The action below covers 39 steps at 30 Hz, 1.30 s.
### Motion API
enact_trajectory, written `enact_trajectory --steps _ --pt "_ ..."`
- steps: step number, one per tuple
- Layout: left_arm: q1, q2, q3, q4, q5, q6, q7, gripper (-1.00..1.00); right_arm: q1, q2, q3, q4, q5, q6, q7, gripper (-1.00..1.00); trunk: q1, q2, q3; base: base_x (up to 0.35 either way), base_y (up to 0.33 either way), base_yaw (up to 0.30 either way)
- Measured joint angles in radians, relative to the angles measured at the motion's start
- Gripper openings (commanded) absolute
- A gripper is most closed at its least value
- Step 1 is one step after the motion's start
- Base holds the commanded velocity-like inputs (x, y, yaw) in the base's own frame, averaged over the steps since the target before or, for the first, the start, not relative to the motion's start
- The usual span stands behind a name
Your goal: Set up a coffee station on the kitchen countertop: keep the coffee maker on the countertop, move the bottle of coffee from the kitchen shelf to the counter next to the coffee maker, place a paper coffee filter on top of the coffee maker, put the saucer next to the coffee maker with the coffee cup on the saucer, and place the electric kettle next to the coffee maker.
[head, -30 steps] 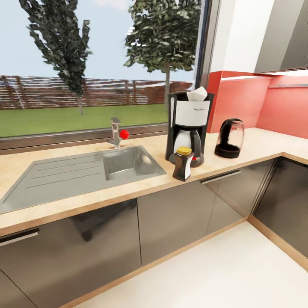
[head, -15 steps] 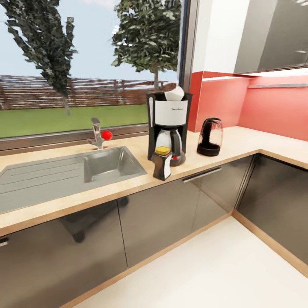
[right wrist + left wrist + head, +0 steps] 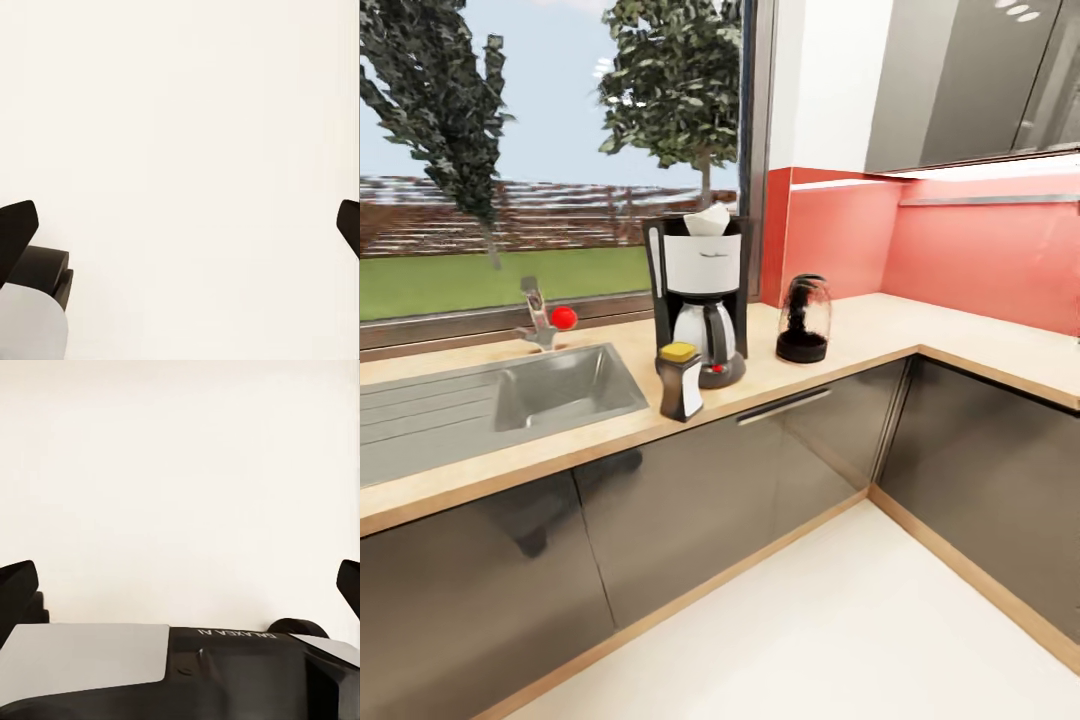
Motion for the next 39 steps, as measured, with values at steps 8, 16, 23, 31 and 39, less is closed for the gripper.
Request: enact_trajectory --steps 8,16,23,31,39 --pt "0.0 0.0 0.0 0.0 0.0 0.001 0.0 1.0 0.001 0.0 0.002 0.0 0.0 0.0 0.001 1.0 0.0 0.0 0.0 0.086 -0.319 -0.001" --pt "0.0 0.0 0.0 0.0 0.0 0.001 0.001 1.0 0.001 0.002 0.003 0.001 0.0 0.0 0.001 1.0 0.0 0.0 0.0 0.161 -0.306 0.0" --pt "0.0 0.0 0.0 0.0 0.0 0.001 0.001 1.0 0.001 0.002 0.003 0.001 0.0 0.0 0.001 1.0 0.0 0.0 0.0 0.19 -0.293 0.0" --pt "0.0 0.0 0.0 0.0 0.0 0.001 0.0 1.0 0.001 0.004 0.003 0.002 0.0 0.0 -0.002 1.0 0.0 0.0 0.0 0.134 -0.194 0.141" --pt "0.0 0.0 0.0 0.0 0.0 0.001 0.0 1.0 0.002 0.006 0.004 0.002 0.003 -0.001 -0.003 1.0 0.0 0.0 0.0 0.012 -0.017 0.263"
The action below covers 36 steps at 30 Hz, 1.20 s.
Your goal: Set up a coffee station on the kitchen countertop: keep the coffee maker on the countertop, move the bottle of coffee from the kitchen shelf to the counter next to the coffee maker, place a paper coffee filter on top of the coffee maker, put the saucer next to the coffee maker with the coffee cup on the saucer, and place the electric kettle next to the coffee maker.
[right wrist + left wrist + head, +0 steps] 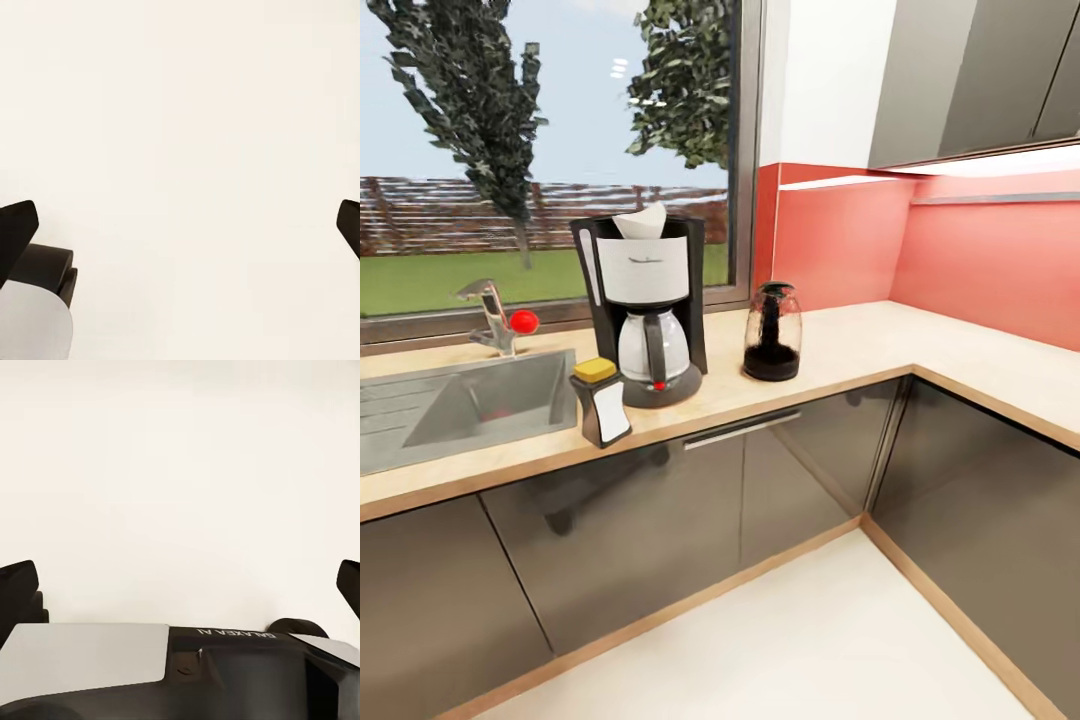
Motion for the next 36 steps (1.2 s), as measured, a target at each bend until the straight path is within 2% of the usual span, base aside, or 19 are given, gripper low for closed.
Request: enact_trajectory --steps 6,19,25,36 --pt "0.0 -0.001 0.0 0.0 0.0 0.0 0.0 1.0 0.001 0.0 0.0 0.0 0.0 0.001 0.001 1.0 0.0 0.0 0.0 0.001 -0.089 0.161" --pt "0.0 -0.002 0.0 -0.001 0.0 -0.001 0.0 1.0 0.0 0.0 0.0 0.0 0.0 0.0 0.0 1.0 0.0 0.0 0.0 0.0 -0.287 0.023" --pt "0.0 -0.002 0.0 -0.002 0.0 -0.001 0.0 1.0 0.0 0.0 0.0 0.0 0.0 0.0 -0.001 1.0 0.0 0.0 0.0 0.0 -0.241 0.201" --pt "0.0 -0.002 0.0 -0.002 0.0 -0.001 0.0 1.0 0.0 0.0 0.0 0.0 0.001 -0.002 -0.002 1.0 0.0 0.0 0.0 -0.005 -0.079 0.264"
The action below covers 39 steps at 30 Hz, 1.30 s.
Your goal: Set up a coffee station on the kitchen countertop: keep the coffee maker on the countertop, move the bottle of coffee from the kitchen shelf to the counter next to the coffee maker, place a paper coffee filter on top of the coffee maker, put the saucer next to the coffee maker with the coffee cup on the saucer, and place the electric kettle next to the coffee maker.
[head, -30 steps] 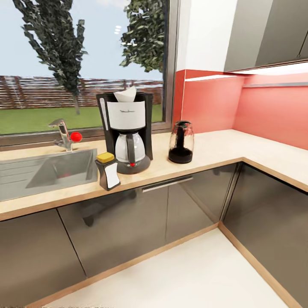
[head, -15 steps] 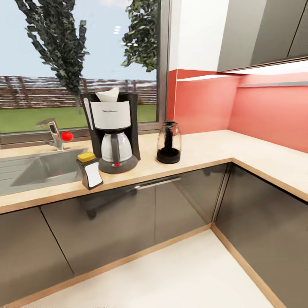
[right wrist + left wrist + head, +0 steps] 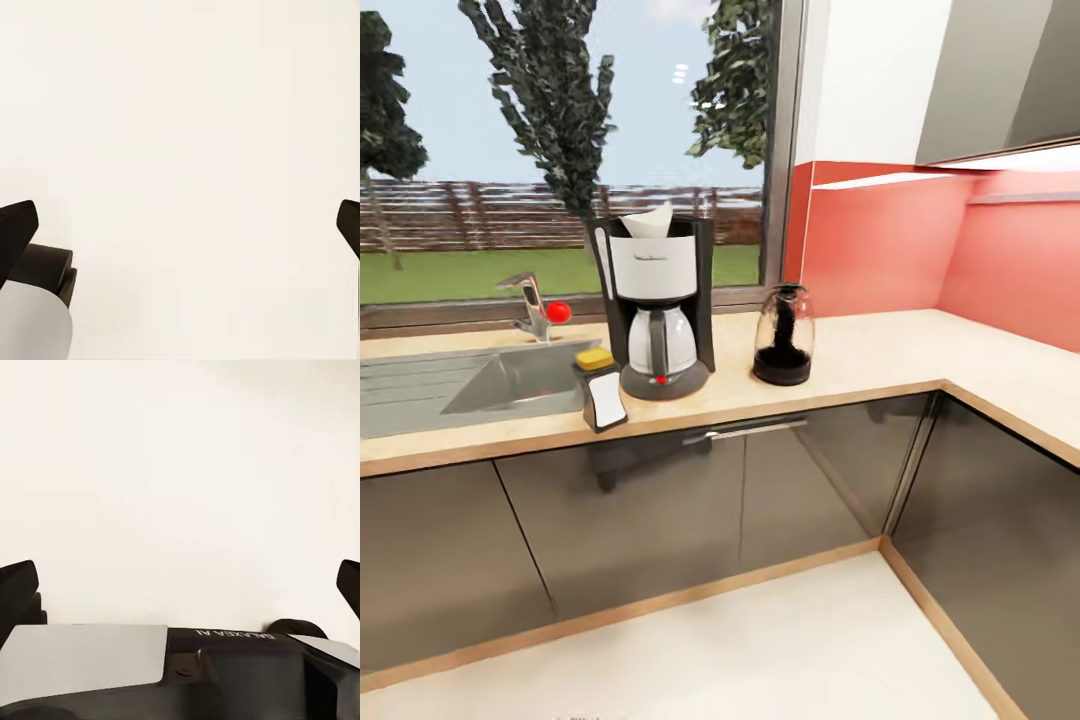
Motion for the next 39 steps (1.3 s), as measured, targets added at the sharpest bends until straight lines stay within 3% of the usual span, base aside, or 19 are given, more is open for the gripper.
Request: enact_trajectory --steps 21,39 --pt "0.0 0.0 0.0 0.0 0.0 0.0 0.0 1.0 0.0 0.0 0.0 0.0 0.001 0.0 0.0 1.0 0.0 0.0 0.0 -0.091 -0.267 0.109" --pt "0.0 0.0 0.0 0.0 0.0 0.0 0.001 1.0 0.002 0.0 0.0 0.0 0.002 0.001 0.001 1.0 0.0 0.0 0.0 -0.008 -0.029 0.224"
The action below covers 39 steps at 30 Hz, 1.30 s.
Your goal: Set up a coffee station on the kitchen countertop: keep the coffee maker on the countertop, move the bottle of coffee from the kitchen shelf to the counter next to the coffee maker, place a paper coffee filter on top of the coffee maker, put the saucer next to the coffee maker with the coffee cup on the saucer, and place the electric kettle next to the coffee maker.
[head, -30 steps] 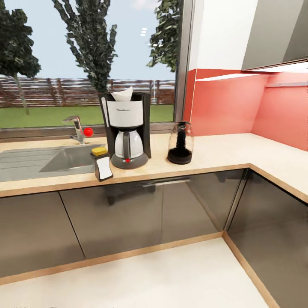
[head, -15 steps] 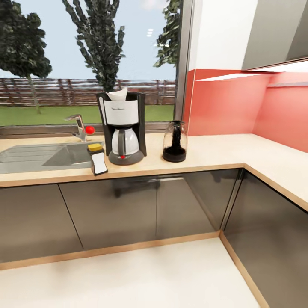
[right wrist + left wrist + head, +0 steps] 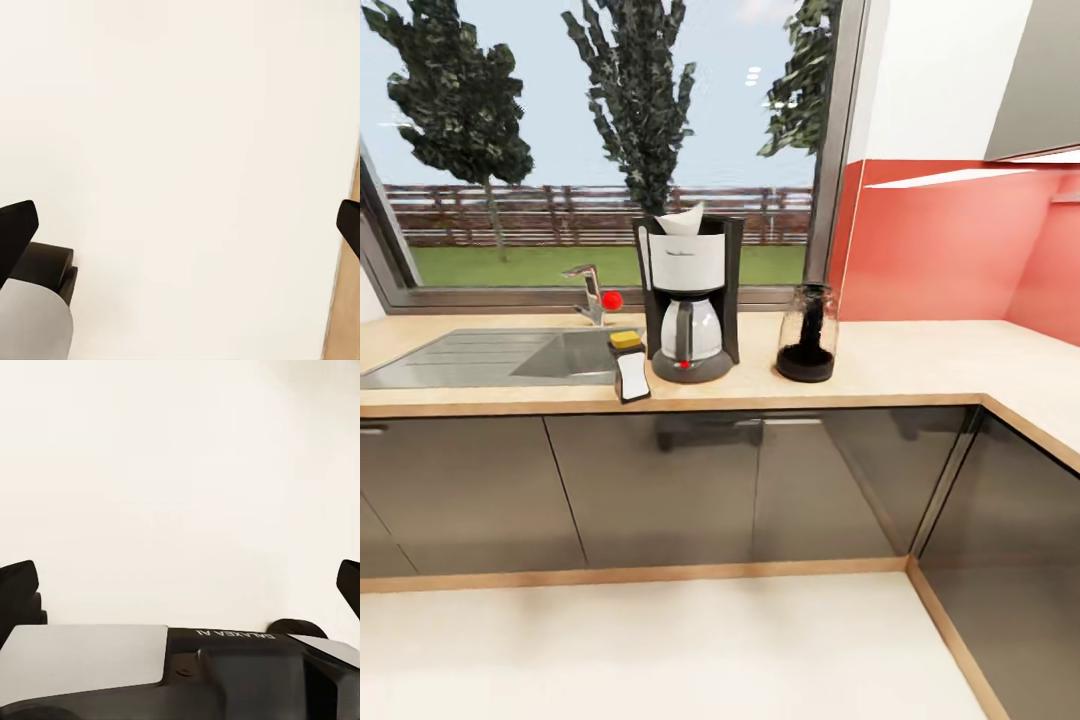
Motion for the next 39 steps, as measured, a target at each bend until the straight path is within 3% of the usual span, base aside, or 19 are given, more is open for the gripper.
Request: enact_trajectory --steps 12,25,39 --pt "0.0 -0.003 0.002 -0.002 0.0 0.0 0.0 1.0 0.001 0.004 0.004 0.022 0.02 0.002 0.001 1.0 0.0 0.0 0.0 0.0 -0.222 0.018" --pt "0.0 -0.001 0.024 -0.002 0.0 0.0 -0.001 1.0 0.0 0.006 0.003 0.029 0.021 0.001 -0.001 1.0 0.0 0.0 0.0 0.0 -0.035 0.238" --pt "0.0 -0.002 0.026 -0.002 0.0 0.001 0.0 1.0 0.0 0.004 0.003 0.027 0.02 0.001 0.0 1.0 0.0 0.0 0.0 0.0 -0.268 0.046"
